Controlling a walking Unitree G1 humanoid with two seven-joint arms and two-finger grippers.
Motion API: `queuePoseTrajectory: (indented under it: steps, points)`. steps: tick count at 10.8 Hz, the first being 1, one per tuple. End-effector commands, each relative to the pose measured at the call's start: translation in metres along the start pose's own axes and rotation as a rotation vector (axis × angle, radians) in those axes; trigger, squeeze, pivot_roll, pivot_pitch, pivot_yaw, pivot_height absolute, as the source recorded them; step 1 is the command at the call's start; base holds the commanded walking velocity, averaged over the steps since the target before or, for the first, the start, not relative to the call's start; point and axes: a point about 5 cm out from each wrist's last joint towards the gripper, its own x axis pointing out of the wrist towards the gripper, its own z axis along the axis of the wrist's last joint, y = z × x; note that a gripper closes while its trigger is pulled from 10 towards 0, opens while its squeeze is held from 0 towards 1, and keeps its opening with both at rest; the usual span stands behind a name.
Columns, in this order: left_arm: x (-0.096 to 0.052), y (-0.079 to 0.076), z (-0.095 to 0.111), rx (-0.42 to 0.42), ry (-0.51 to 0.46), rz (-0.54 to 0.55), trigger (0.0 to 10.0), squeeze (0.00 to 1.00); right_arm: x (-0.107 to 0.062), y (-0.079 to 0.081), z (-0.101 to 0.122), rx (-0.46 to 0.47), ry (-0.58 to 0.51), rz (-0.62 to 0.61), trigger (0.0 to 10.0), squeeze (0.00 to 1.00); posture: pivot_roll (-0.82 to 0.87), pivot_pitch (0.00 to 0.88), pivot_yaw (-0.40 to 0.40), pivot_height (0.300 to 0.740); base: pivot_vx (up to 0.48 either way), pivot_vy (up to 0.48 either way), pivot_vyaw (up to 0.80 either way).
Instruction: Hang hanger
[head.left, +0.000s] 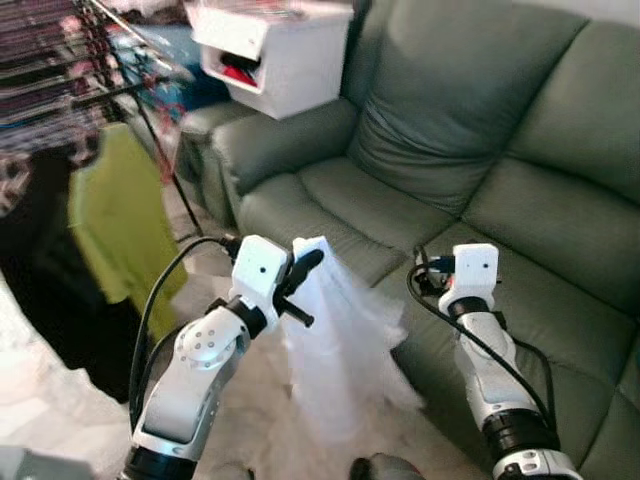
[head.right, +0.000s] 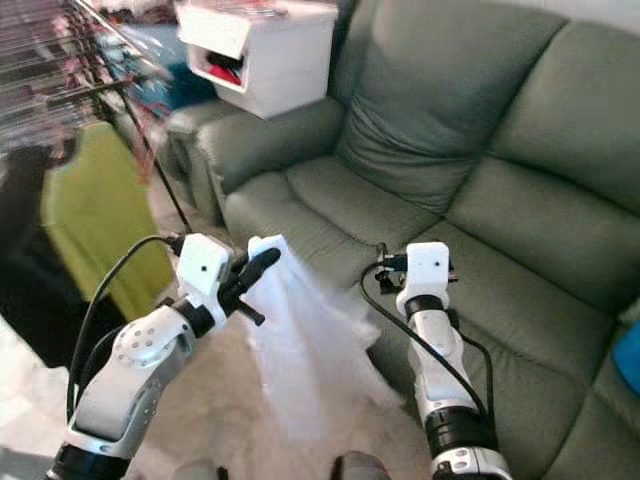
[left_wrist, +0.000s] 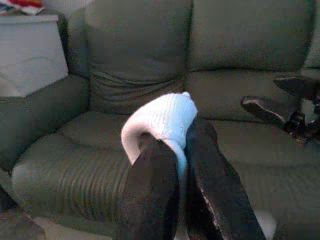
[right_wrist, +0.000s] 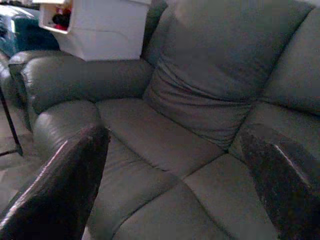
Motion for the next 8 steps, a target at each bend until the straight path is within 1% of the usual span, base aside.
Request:
queuePoseTrajectory:
  steps: [1, 4, 5, 6, 7, 8]
  points:
    - [0.002, 0.006, 0.012, 0.037, -0.05, 0.012, 10.0, 0.0, 0.001, 0.001, 0.003, 0.006, -0.011, 0.0, 10.0, 0.0, -0.02, 0.0, -0.024, 0.74, 0.0, 0.48, 0.0]
    - [0.002, 0.006, 0.014, 0.047, -0.067, 0.016, 10.0, 0.0, 0.002, 0.001, 0.003, 0.004, -0.012, -0.002, 10.0, 0.0, -0.01, 0.0, -0.024, 0.74, 0.0, 0.48, 0.0]
    - [0.003, 0.006, 0.015, 0.07, -0.075, 0.013, 10.0, 0.0, 0.002, 0.002, 0.003, 0.005, -0.013, -0.001, 10.0, 0.0, -0.01, 0.0, -0.024, 0.74, 0.0, 0.0, 0.0]
    - [0.002, 0.006, 0.014, 0.069, -0.077, 0.025, 10.0, 0.0, 0.002, 0.002, 0.003, 0.006, -0.013, 0.002, 10.0, 0.0, -0.01, 0.0, -0.024, 0.74, 0.0, 0.0, 0.0]
    - [-0.003, 0.014, 0.01, 0.079, -0.085, 0.112, 10.0, 0.0, 0.001, 0.003, 0.004, 0.012, -0.015, 0.011, 10.0, 0.0, -0.01, 0.0, -0.024, 0.74, 0.0, 0.0, 0.0]
    - [-0.012, 0.026, 0.0, 0.103, -0.053, 0.21, 10.0, 0.0, -0.001, 0.001, 0.003, 0.012, -0.013, 0.011, 10.0, 0.0, -0.01, 0.001, -0.027, 0.74, 0.0, 0.0, 0.0]
